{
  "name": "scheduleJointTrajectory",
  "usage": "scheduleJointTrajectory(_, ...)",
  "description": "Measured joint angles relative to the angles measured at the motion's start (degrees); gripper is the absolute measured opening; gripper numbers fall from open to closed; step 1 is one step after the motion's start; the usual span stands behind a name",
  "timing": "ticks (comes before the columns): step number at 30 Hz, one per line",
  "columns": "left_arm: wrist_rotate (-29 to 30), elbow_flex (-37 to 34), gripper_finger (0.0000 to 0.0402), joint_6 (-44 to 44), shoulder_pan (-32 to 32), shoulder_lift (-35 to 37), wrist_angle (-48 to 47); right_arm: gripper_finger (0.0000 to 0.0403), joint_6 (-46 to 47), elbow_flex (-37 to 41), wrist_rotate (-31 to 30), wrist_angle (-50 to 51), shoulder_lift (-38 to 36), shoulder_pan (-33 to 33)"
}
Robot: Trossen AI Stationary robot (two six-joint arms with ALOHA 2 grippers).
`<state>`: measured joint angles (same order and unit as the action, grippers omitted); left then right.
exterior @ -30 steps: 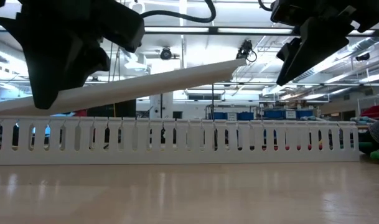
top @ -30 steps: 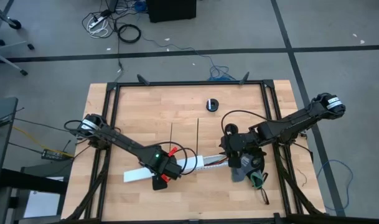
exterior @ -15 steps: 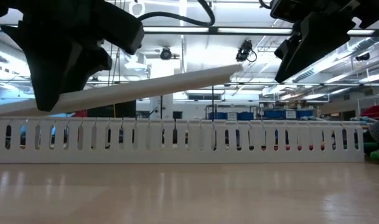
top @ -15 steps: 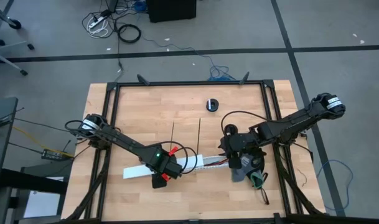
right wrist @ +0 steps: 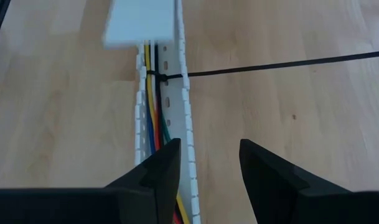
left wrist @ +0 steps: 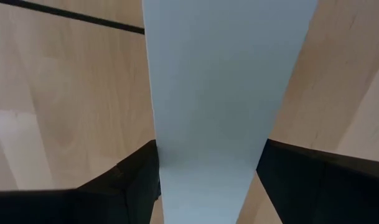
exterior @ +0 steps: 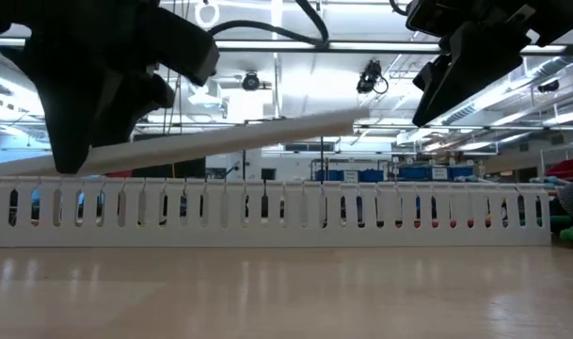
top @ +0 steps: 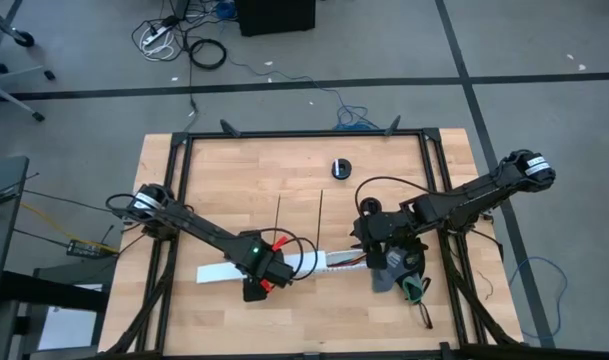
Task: Ziptie cables
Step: Close the white cable duct
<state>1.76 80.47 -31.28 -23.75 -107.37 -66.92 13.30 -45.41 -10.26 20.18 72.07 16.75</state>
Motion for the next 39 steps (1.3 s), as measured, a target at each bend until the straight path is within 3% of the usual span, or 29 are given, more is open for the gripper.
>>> scheduleJointTrajectory(17, -0.93, -0.02, 0.0229, 1.34, 0.02, -1.16, 0.18, 0.0158, 0.00, 0.00, 1.41, -1.27, 0.00, 0.01)
scheduleJointTrajectory(26, -0.92, -0.02, 0.0229, 1.42, 0.02, -1.16, 0.24, 0.0152, -1.41, 0.00, 4.51, -11.98, 0.00, 0.12)
scheduleJointTrajectory(30, -0.92, -0.02, 0.0229, 1.26, 0.02, -1.16, 0.26, 0.0118, -1.48, 0.00, 4.50, -14.46, 0.27, 0.60)
scheduleJointTrajectory(35, -1.60, -0.02, 0.0229, 1.12, 0.02, -1.16, 0.32, 0.0017, -2.46, 0.00, 4.53, -19.50, 4.58, 1.26)
scheduleJointTrajectory(39, -2.08, -0.02, 0.0229, 1.09, 0.02, -1.16, 0.26, 0.0008, -2.68, 0.00, 4.98, -24.73, 9.87, 1.27)
